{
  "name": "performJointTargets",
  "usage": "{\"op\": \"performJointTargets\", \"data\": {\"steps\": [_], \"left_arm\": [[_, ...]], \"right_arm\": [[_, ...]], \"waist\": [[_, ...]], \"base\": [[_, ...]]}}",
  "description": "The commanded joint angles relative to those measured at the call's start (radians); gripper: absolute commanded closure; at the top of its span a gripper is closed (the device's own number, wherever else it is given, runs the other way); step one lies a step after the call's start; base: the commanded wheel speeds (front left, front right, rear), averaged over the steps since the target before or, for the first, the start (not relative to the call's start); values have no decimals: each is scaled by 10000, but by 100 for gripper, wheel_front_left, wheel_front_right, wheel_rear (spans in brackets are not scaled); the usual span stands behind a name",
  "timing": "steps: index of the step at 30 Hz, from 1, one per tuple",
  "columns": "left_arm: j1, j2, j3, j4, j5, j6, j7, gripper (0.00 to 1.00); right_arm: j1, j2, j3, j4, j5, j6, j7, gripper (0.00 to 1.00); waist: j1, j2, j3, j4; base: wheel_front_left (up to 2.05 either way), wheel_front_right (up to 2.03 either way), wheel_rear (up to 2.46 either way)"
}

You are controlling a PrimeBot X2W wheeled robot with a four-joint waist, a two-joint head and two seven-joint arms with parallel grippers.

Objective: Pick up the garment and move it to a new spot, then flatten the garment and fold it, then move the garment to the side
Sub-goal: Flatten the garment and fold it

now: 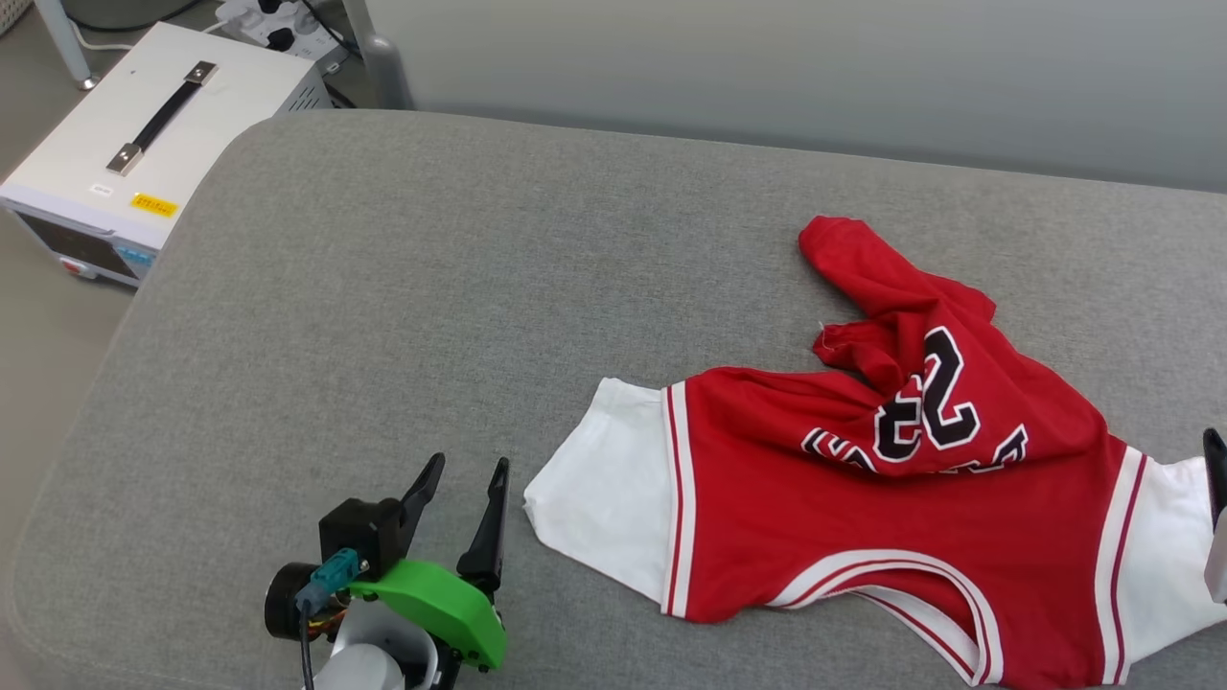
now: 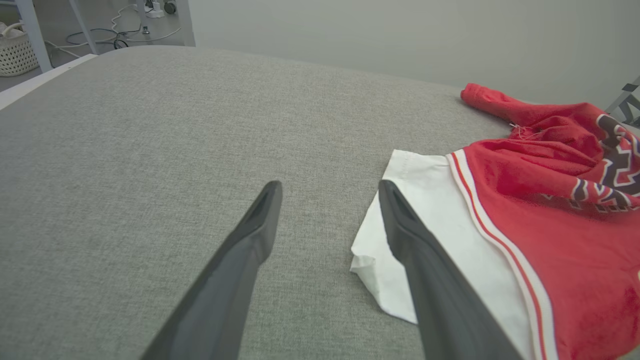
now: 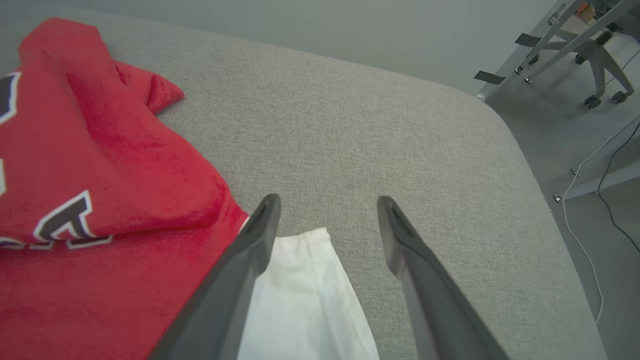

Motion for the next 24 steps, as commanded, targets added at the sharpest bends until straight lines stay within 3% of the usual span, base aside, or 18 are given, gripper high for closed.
{"op": "performJointTargets", "data": {"steps": [1, 8, 14, 19, 24], "left_arm": [[-35, 20, 19, -48, -117, -78, 7, 0], [116, 181, -180, -419, -438, -180, 901, 0], [244, 430, -459, -1001, -683, -45, 2825, 0], [367, 865, -722, -1625, -402, 618, 4866, 0], [383, 1262, -711, -2004, 241, 1570, 5823, 0]], "right_arm": [[136, 114, 28, -273, 99, -9, -404, 0], [969, 1167, -8, -1719, 314, -9, -1816, 0], [1501, 1868, 141, -2623, 261, -9, -2098, 0], [1532, 2028, 179, -2903, 201, -9, -1984, 0], [1450, 2065, 231, -2913, 215, -9, -1902, 0]], "waist": [[0, 0, -134, -183], [0, 0, -149, -668], [0, 0, 27, -1131], [0, 0, 212, -1462], [0, 0, 413, -1672]], "base": [[0, 0, 0], [0, 0, 0], [0, 0, 0], [0, 0, 0], [0, 0, 0]]}}
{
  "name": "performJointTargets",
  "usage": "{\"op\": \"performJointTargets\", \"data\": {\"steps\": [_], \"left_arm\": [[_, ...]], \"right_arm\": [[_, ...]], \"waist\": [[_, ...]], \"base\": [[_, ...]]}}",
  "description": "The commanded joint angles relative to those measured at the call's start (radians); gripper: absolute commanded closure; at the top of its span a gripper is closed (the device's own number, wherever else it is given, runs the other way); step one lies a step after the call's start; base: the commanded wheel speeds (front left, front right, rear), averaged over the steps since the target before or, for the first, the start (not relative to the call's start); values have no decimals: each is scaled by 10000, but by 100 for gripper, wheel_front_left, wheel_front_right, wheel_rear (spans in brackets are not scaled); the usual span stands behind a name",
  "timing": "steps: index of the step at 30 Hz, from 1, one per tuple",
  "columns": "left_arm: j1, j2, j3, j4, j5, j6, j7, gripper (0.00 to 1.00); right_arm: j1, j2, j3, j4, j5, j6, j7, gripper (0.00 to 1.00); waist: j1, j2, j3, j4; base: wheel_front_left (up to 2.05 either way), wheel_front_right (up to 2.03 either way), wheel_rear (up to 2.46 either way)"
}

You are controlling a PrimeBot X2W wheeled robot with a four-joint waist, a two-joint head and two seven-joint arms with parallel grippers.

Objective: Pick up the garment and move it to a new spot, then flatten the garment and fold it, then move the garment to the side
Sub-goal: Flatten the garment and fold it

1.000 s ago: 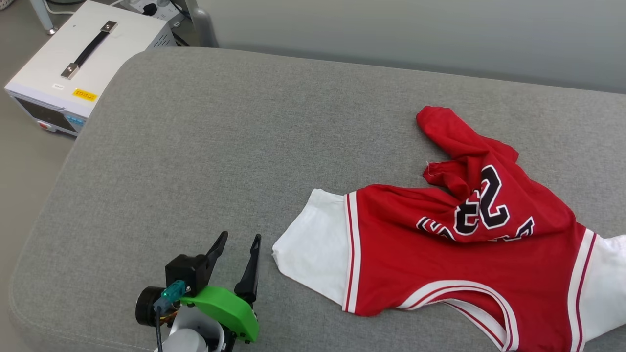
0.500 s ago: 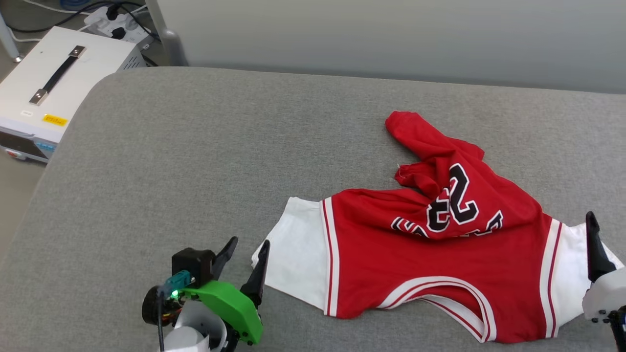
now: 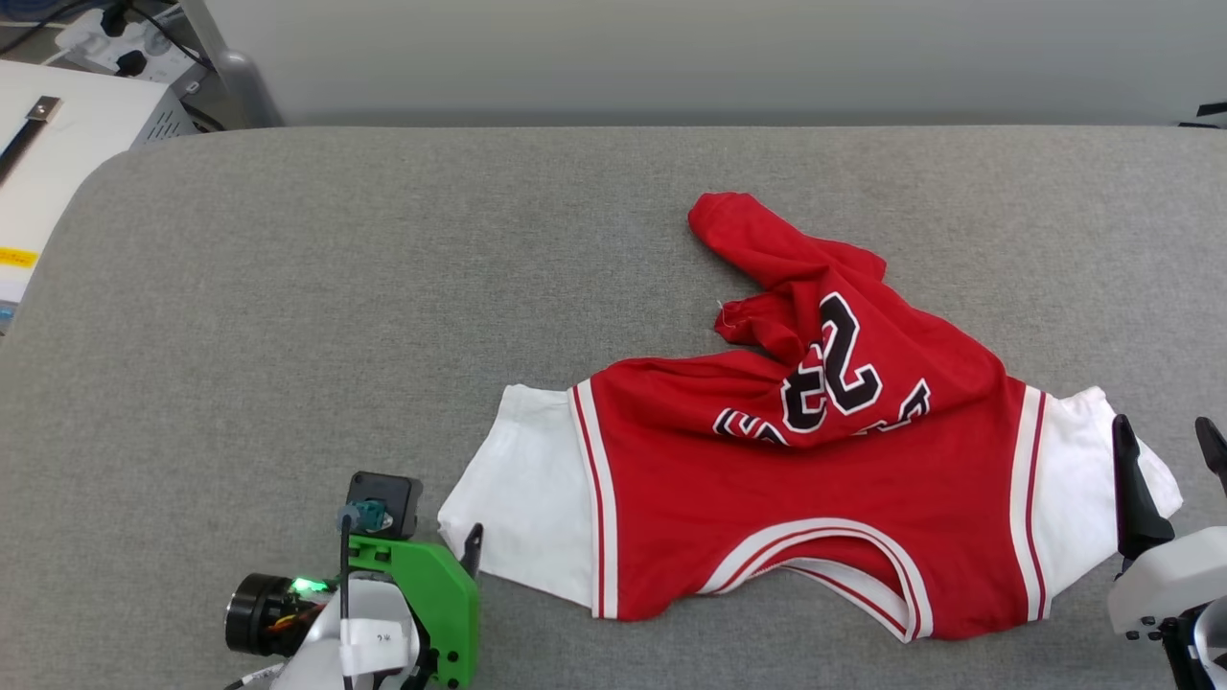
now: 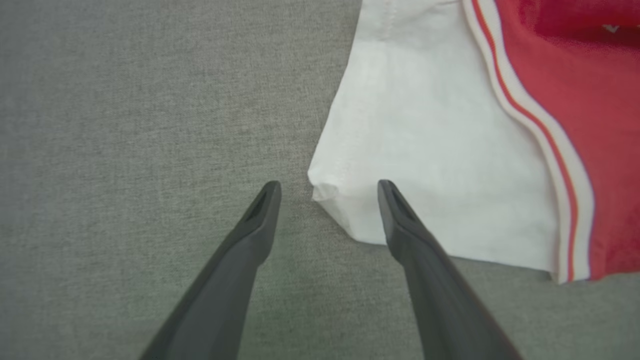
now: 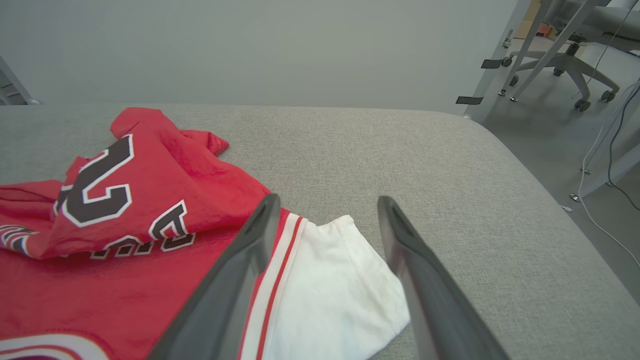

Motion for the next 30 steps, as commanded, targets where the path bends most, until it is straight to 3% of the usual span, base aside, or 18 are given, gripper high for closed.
{"op": "performJointTargets", "data": {"steps": [1, 6, 11, 12, 13, 14, 18, 26, 30], "left_arm": [[81, 124, 28, -66, 182, 188, 85, 0], [-7, 284, -46, 51, 536, 642, 618, 0], [-96, 239, -193, 378, 402, 554, 1092, 0], [-112, 200, -218, 485, 316, 489, 1165, 11], [-132, 169, -237, 567, 245, 420, 1187, 61], [-169, 136, -256, 667, 172, 334, 1165, 100], [-258, 7, -249, 956, -148, 54, 1036, 100], [-225, -149, 732, 227, -1012, 153, -137, 100], [-46, 97, 1170, -473, -1216, 264, -350, 100]], "right_arm": [[-30, 34, 35, -39, -48, -7, 24, 0], [-122, 53, 165, 15, -29, -7, 29, 0], [-167, 41, 217, 60, -35, -7, -13, 0], [-170, 32, 222, 83, -41, -7, -11, 0], [-168, 24, 221, 106, -48, -7, -2, 0], [-168, 12, 221, 132, -61, -7, 11, 0], [-155, -40, 227, 228, -130, -7, 77, 0], [65, -353, 314, 379, -27, -7, 620, 0], [216, -640, 414, 383, 49, -7, 1183, 0]], "waist": [[0, 0, 175, -161], [0, 0, 420, -340], [0, 0, 589, -438], [0, 0, 603, -443], [0, 0, 609, -444], [0, 0, 614, -441], [0, 0, 545, -399], [0, 0, 168, -160], [0, 0, 56, -1]], "base": [[0, 0, 0], [0, 0, 0], [0, 0, 0], [0, 0, 0], [0, 0, 0], [0, 0, 0], [0, 0, 0], [0, 0, 0], [0, 0, 0]]}}
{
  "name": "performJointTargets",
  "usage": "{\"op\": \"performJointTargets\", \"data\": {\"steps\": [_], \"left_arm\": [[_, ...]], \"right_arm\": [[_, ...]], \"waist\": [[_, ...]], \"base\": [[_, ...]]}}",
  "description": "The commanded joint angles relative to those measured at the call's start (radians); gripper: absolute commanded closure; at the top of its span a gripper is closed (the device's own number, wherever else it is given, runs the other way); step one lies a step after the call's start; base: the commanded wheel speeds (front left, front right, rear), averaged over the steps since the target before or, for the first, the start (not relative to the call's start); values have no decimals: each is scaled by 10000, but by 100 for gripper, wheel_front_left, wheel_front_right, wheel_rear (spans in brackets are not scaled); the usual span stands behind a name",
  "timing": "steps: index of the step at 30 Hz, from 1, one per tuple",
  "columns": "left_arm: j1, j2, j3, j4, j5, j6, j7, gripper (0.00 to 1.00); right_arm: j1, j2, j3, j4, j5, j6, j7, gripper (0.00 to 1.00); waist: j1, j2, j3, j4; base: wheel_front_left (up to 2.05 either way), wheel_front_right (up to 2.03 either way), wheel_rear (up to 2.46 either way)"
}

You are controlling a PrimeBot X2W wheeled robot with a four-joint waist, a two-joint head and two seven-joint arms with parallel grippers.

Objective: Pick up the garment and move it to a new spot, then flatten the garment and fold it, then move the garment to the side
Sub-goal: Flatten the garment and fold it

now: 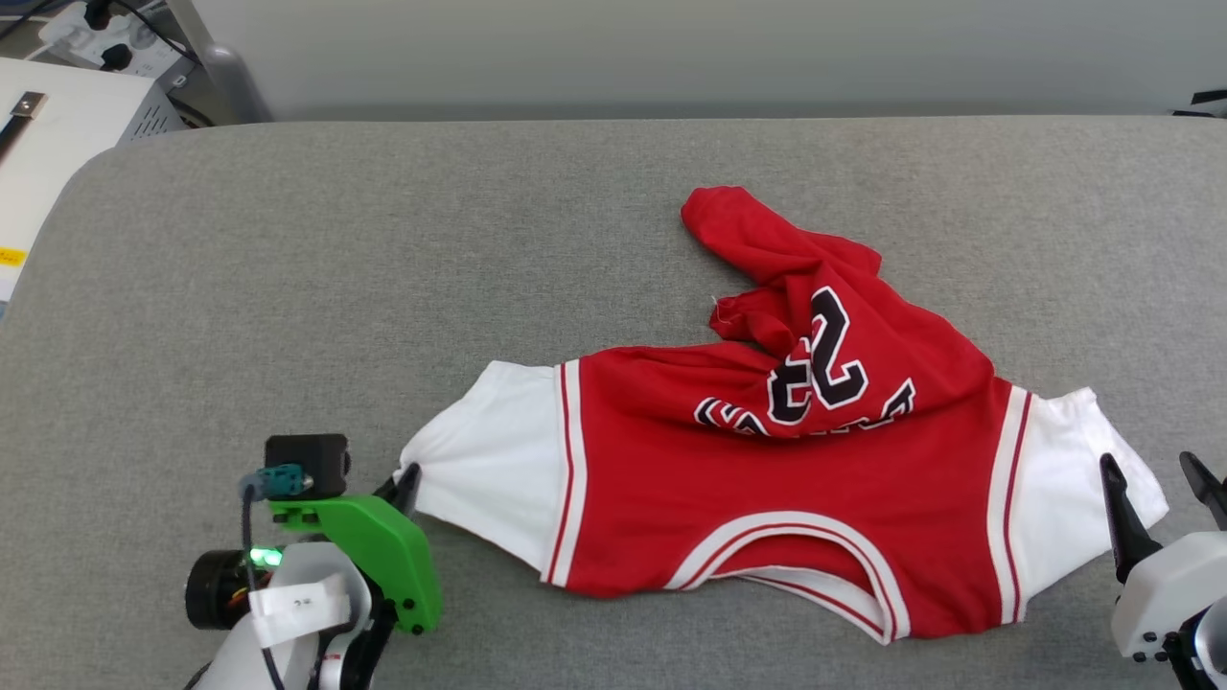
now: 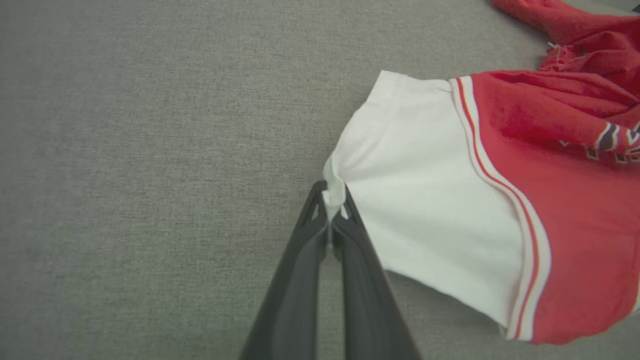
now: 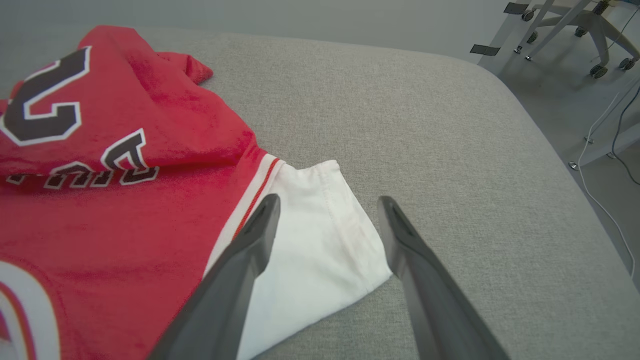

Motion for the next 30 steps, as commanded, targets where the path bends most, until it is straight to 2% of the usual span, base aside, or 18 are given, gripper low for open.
{"op": "performJointTargets", "data": {"steps": [1, 7, 8, 15, 29, 30], "left_arm": [[208, 171, 198, -241, -66, 129, -77, 100], [737, 493, 610, -1355, -239, 429, 118, 100], [959, 527, 603, -1647, -312, 471, 290, 100], [1343, 412, 327, -2317, -557, 435, 706, 100], [1205, 396, -62, -2728, -620, 293, 990, 100], [1206, 408, -68, -2729, -624, 291, 997, 100]], "right_arm": [[136, -117, 32, 6, 67, -7, 198, 0], [442, -516, 65, 54, 394, -7, 1573, 0], [531, -574, 3, 15, 554, -7, 2060, 0], [476, -708, -262, -26, 825, -7, 3503, 0], [13, -710, 82, 1145, 994, -7, 4735, 0], [13, -690, 140, 1235, 1048, -7, 4741, 9]], "waist": [[0, 0, -84, 131], [0, 0, -66, 416], [0, 0, -22, 514], [0, 0, 195, 808], [0, 0, 467, 1161], [0, 0, 468, 1172]], "base": [[0, 0, 0], [0, 0, 0], [0, 0, 0], [0, 0, 0], [0, 0, 0], [0, 0, 0]]}}
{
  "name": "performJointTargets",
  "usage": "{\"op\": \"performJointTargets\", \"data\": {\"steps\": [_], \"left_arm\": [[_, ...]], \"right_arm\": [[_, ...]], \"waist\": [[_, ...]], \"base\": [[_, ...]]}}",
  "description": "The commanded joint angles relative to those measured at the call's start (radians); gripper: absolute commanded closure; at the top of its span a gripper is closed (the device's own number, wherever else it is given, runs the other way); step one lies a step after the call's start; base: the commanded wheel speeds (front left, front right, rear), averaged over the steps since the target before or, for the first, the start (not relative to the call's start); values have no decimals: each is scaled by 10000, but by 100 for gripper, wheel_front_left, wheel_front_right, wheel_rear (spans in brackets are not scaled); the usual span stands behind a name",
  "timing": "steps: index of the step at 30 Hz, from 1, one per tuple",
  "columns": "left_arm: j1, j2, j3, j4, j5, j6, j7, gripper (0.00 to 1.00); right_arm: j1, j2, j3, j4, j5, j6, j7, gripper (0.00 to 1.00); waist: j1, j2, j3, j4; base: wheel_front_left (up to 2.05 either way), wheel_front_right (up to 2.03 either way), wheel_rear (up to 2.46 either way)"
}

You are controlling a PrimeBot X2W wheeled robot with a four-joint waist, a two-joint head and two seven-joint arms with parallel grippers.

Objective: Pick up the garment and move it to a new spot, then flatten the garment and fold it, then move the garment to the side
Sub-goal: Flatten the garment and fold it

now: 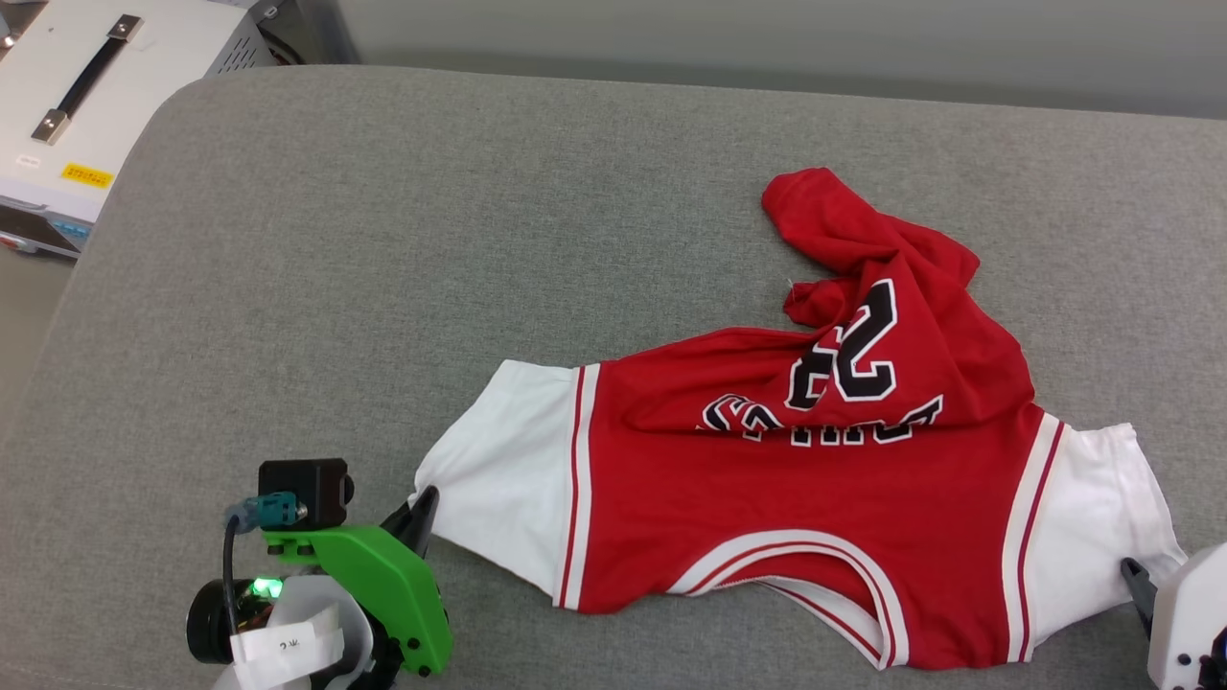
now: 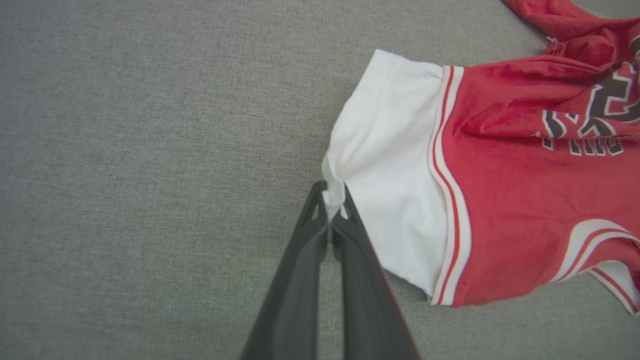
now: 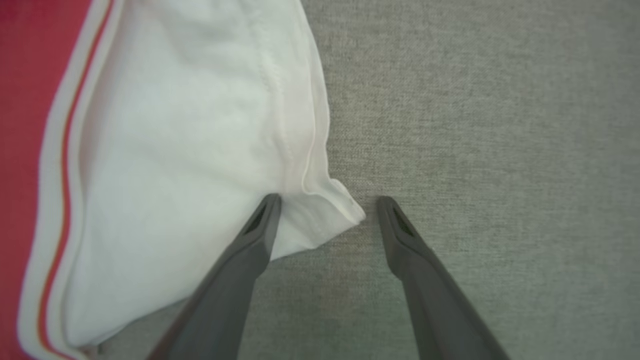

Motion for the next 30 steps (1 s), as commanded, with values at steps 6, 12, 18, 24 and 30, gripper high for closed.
{"op": "performJointTargets", "data": {"steps": [6, 12, 18, 24, 30], "left_arm": [[26, 107, 30, -10, -35, -48, 34, 100], [90, 172, 184, -127, -117, -59, -185, 100], [81, 272, 463, -475, -291, -85, -390, 100], [-204, 537, 860, -1152, -631, -266, -377, 100], [-1104, 841, 1339, -2222, -774, -352, -397, 100]], "right_arm": [[-80, 2, 254, 513, 249, 6, -220, 100], [-224, -289, 101, 132, 301, 6, -644, 100], [-420, -732, -91, -970, 618, 6, -717, 100], [-992, -1288, -516, -2257, 1237, 6, -621, 100], [-1999, -1880, -925, -3232, 1761, 6, -427, 100]], "waist": [[0, 0, -200, -33], [0, 0, -576, -234], [0, 0, -968, -517], [0, 0, -1338, -776], [0, 0, -1562, -970]], "base": [[0, 0, 0], [0, 0, 0], [0, 0, 0], [0, 0, 0], [0, 0, 0]]}}
